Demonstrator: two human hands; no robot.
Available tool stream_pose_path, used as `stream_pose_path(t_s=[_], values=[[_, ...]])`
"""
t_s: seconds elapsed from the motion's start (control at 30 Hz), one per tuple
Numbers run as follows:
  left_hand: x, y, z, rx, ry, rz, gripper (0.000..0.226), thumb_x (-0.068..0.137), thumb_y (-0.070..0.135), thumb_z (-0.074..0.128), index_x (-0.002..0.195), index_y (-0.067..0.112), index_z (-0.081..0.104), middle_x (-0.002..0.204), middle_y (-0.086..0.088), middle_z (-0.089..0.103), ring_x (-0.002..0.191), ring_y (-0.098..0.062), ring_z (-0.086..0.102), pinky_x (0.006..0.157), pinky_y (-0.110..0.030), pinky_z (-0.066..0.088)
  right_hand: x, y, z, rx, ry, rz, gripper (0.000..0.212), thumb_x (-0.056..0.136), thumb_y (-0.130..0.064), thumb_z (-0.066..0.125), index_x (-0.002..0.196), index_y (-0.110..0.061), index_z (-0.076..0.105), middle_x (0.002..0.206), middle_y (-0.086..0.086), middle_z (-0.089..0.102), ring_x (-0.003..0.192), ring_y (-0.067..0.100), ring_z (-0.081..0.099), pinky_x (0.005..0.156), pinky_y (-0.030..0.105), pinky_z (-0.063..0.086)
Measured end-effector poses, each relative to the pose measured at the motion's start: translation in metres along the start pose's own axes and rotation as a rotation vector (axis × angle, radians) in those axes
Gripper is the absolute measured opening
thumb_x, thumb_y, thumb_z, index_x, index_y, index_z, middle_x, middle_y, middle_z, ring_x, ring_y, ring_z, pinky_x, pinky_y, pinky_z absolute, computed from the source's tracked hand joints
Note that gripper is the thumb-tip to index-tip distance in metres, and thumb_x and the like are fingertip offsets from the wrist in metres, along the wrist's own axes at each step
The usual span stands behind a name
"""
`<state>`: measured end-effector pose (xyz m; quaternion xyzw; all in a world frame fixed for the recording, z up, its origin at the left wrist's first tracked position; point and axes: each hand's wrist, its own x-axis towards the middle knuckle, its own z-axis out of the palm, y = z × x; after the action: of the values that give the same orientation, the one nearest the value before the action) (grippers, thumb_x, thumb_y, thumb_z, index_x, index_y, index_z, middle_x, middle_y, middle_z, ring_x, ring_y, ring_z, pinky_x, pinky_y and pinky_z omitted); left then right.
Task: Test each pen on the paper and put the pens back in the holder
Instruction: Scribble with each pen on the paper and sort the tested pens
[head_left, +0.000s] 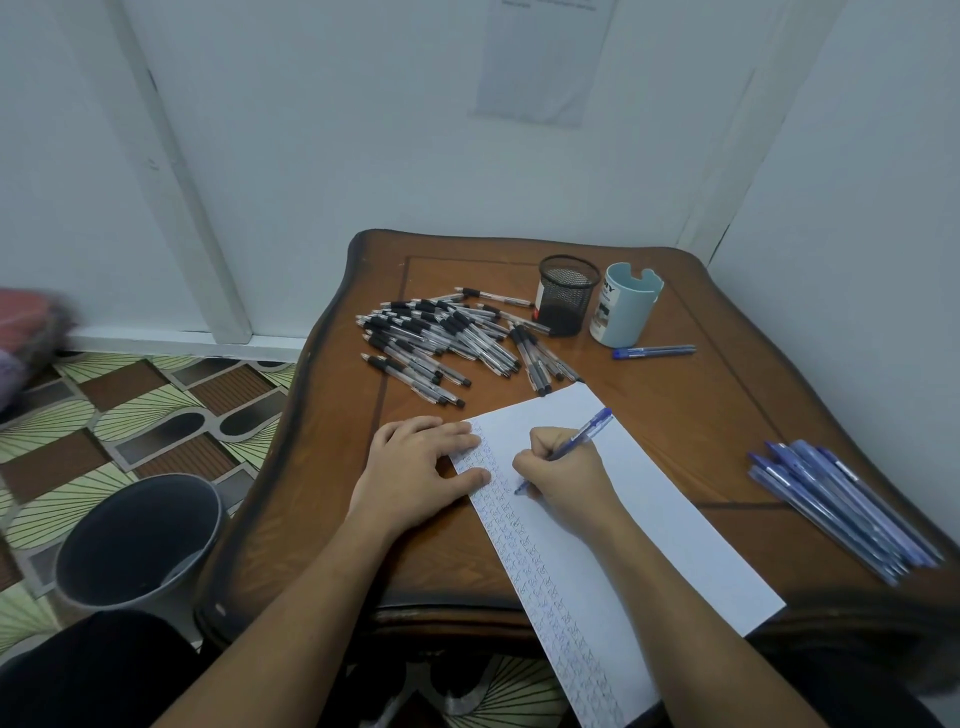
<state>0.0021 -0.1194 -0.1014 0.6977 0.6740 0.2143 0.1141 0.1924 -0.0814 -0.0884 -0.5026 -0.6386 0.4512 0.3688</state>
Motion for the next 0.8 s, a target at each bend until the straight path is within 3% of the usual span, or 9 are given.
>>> stream_pose_path(t_s=[0.13, 0.27, 0.4, 0.47, 0.53, 0.6, 0.7, 0.8], values=[[0.0, -0.001, 0.0, 0.002, 0.001, 0.001, 0.05, 0.083, 0.069, 0.052, 0.128, 0.046, 0.055, 0.14, 0.029, 0.044, 0.133, 0.002, 0.029, 0.111, -0.035, 0.012, 0.001, 0.001, 0.001, -0.03, 0.005, 0.015, 0.044, 0.085, -0.005, 0.064, 0.051, -0.02, 0.041, 0.049, -0.004, 0.041, 0.055, 0.012, 0.053, 0.052, 0.026, 0.041], [0.0, -0.001, 0.0, 0.006, -0.01, 0.004, 0.051, 0.084, 0.069, 0.05, 0.128, 0.046, 0.054, 0.14, 0.029, 0.044, 0.133, 0.002, 0.028, 0.112, -0.035, 0.011, 0.005, -0.002, -0.004, 0.102, 0.135, 0.08, 0.034, 0.093, -0.008, 0.06, 0.061, -0.01, 0.049, 0.056, 0.001, 0.053, 0.056, 0.01, 0.054, 0.058, 0.027, 0.046], [0.001, -0.003, 0.001, -0.012, -0.01, 0.009, 0.056, 0.079, 0.075, 0.046, 0.127, 0.047, 0.055, 0.139, 0.029, 0.045, 0.133, 0.002, 0.029, 0.112, -0.037, 0.012, 0.009, -0.009, -0.012, 0.312, 0.197, 0.234, 0.046, 0.103, -0.038, 0.045, 0.068, -0.011, 0.055, 0.054, 0.003, 0.049, 0.051, 0.012, 0.045, 0.05, 0.025, 0.037], [0.0, -0.003, 0.001, -0.02, -0.011, 0.011, 0.06, 0.076, 0.076, 0.042, 0.127, 0.047, 0.056, 0.138, 0.03, 0.045, 0.132, 0.002, 0.03, 0.112, -0.036, 0.012, 0.012, -0.011, -0.015, 0.394, 0.169, 0.265, 0.044, 0.102, -0.05, 0.034, 0.087, -0.016, 0.059, 0.048, 0.003, 0.044, 0.042, 0.013, 0.039, 0.045, 0.025, 0.03], [0.0, -0.003, 0.001, -0.017, -0.01, 0.01, 0.057, 0.078, 0.075, 0.045, 0.127, 0.047, 0.055, 0.138, 0.03, 0.045, 0.132, 0.003, 0.03, 0.112, -0.036, 0.012, 0.015, -0.013, -0.017, 0.412, 0.14, 0.266, 0.037, 0.105, -0.045, 0.031, 0.11, -0.016, 0.055, 0.046, 0.003, 0.042, 0.039, 0.014, 0.034, 0.043, 0.025, 0.027], [0.001, -0.003, 0.001, -0.006, -0.019, 0.006, 0.052, 0.082, 0.072, 0.048, 0.128, 0.048, 0.054, 0.14, 0.03, 0.044, 0.133, 0.002, 0.029, 0.112, -0.036, 0.011, 0.016, -0.014, -0.018, 0.413, 0.113, 0.271, 0.028, 0.108, -0.036, 0.034, 0.119, -0.017, 0.05, 0.046, 0.002, 0.042, 0.038, 0.013, 0.032, 0.041, 0.025, 0.026], [0.001, -0.003, 0.0, 0.006, -0.026, 0.006, 0.052, 0.083, 0.072, 0.048, 0.128, 0.047, 0.054, 0.14, 0.03, 0.043, 0.134, 0.002, 0.028, 0.112, -0.035, 0.011, 0.016, -0.018, -0.021, 0.422, 0.1, 0.337, 0.022, 0.108, -0.031, 0.035, 0.118, -0.018, 0.05, 0.046, 0.003, 0.041, 0.037, 0.013, 0.032, 0.039, 0.023, 0.026], [0.0, -0.004, 0.001, 0.002, -0.025, 0.004, 0.055, 0.08, 0.075, 0.046, 0.127, 0.048, 0.054, 0.139, 0.03, 0.044, 0.134, 0.002, 0.029, 0.112, -0.035, 0.011, 0.017, -0.022, -0.028, 0.537, 0.116, 0.404, 0.022, 0.107, -0.032, 0.038, 0.102, -0.016, 0.052, 0.049, 0.005, 0.041, 0.039, 0.014, 0.032, 0.043, 0.024, 0.022]])
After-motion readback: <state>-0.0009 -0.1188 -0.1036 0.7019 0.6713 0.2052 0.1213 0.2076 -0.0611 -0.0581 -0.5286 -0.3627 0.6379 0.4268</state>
